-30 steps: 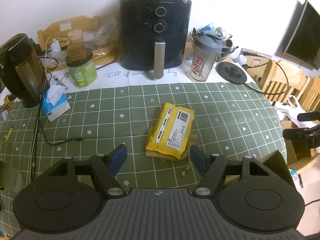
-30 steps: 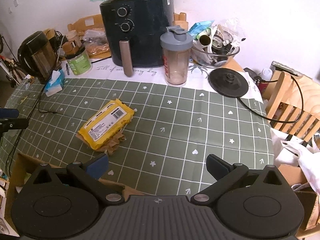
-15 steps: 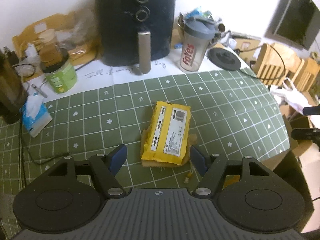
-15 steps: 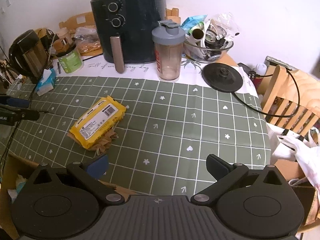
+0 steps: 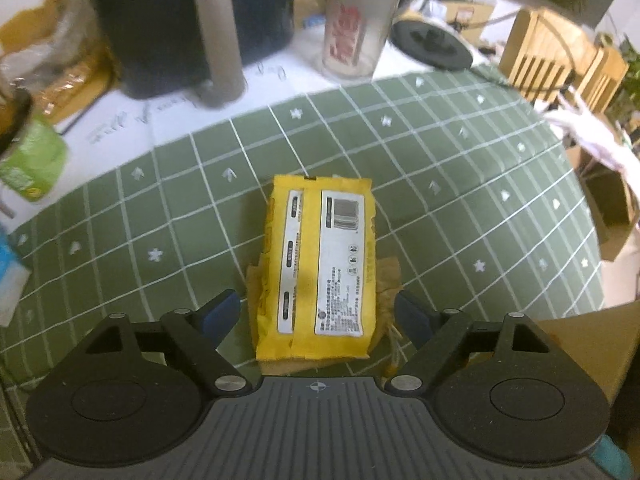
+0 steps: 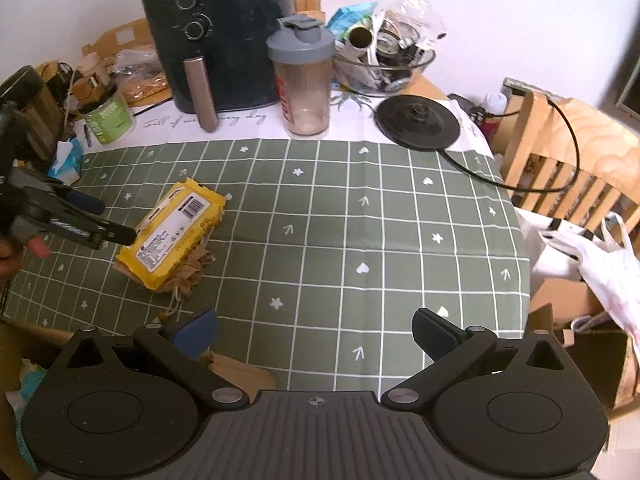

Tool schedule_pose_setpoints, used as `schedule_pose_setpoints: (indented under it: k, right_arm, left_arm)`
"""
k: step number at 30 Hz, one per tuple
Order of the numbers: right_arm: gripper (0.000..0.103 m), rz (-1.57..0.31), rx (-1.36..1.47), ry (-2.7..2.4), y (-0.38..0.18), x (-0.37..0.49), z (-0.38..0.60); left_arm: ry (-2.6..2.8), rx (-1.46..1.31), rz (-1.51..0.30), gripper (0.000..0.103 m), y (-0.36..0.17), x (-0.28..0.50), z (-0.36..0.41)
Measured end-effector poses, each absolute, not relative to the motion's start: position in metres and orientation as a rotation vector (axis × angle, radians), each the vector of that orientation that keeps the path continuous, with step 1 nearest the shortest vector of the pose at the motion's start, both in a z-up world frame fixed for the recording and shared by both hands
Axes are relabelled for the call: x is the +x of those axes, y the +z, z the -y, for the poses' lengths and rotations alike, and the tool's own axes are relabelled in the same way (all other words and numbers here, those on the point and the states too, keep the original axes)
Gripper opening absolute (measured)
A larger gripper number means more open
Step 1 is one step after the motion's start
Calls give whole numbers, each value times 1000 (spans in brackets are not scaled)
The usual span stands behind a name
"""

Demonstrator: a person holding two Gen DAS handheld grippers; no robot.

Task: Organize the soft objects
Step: 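Close the left gripper on the yellow wet-wipe packet, then lift the yellow packet with the left gripper while the right gripper approaches the burlap pouch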

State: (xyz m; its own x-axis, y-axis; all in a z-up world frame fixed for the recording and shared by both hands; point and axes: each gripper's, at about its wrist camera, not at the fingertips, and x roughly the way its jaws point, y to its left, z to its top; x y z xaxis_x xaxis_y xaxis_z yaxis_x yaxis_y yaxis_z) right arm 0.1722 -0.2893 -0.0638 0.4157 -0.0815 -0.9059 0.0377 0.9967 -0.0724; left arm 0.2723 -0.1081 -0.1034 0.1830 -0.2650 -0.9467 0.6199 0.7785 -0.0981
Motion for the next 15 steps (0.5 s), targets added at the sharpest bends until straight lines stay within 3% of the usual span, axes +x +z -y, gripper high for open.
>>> schedule_pose_setpoints:
  k: [15]
  right_arm:
    - [103,-1153,-5,-174,-65,155,299]
  left_arm:
    - [-626,447,-1359,84,-173,297,145]
